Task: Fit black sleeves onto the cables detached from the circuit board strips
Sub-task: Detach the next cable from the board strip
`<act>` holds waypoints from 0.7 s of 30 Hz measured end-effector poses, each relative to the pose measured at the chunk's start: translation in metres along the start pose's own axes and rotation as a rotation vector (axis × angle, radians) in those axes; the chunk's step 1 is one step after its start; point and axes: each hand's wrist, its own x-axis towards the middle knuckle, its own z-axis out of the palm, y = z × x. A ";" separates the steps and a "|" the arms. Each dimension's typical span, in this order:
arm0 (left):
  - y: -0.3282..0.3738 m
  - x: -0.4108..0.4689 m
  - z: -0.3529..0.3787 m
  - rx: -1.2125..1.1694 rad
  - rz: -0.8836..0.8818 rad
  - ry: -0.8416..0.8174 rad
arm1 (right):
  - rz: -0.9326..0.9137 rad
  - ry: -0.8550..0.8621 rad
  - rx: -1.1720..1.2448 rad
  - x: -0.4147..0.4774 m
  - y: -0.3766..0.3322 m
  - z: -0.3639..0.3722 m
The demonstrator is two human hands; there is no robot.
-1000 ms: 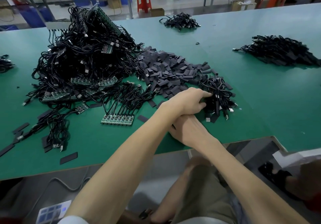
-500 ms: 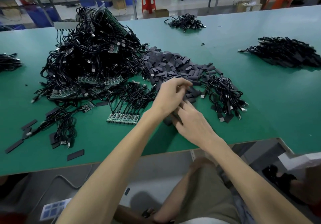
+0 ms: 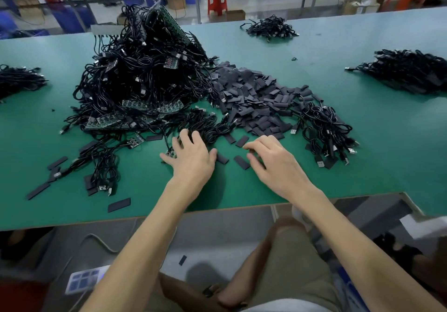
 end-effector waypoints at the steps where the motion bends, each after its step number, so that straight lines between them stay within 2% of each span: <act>1: 0.001 0.001 0.000 0.003 0.018 -0.007 | 0.001 0.002 -0.006 0.000 0.000 0.000; 8: 0.003 0.000 -0.004 -0.052 0.237 0.000 | 0.011 0.006 -0.014 0.000 0.002 0.002; 15: -0.007 -0.003 -0.002 -0.028 0.344 -0.024 | 0.005 -0.020 -0.047 0.001 0.005 0.005; 21: -0.004 -0.007 0.003 -0.012 0.454 0.124 | 0.000 -0.028 -0.052 0.001 0.005 0.005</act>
